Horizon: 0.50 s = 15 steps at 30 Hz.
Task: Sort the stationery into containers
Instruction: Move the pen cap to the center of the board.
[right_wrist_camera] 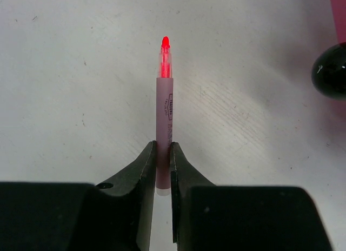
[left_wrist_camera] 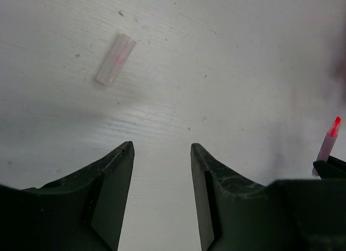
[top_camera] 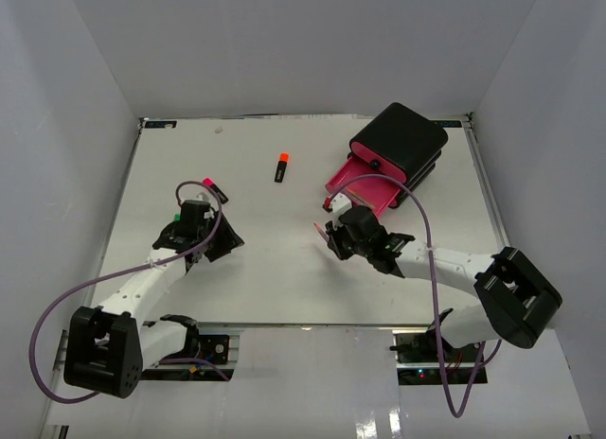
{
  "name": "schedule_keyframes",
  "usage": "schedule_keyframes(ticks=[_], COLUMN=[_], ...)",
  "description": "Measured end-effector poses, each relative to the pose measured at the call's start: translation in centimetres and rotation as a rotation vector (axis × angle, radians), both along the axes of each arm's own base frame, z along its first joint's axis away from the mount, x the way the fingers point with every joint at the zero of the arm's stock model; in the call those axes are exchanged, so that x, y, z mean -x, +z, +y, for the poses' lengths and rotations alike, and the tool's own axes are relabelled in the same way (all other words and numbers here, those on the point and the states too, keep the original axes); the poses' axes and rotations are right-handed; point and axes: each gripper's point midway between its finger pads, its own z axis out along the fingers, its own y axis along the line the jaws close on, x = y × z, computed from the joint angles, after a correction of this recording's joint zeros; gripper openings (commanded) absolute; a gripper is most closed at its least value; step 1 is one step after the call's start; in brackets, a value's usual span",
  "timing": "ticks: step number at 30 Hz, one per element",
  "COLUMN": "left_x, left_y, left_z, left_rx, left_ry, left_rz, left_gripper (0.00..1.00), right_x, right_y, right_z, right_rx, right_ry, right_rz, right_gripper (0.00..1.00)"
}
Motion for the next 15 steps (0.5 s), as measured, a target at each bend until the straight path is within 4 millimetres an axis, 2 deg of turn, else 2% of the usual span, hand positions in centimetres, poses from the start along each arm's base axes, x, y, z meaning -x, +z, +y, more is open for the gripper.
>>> schedule_keyframes(ticks=[4,15], left_x=[0.3,-0.4], left_y=[-0.9,-2.5], left_z=[-0.2,0.7], left_rx=[0.021,0.086], left_ry=[0.059,0.277], left_rz=[0.036,0.051], left_gripper=[0.52,0.53], right_x=[0.5,0.6], right_y=[-0.4,-0.2], right_z=[-0.3,0.2], right_rx=[-0.007,-0.042], right_ry=[0.015,0.041], right_rz=[-0.006,-0.025], right_gripper=[0.08,0.08])
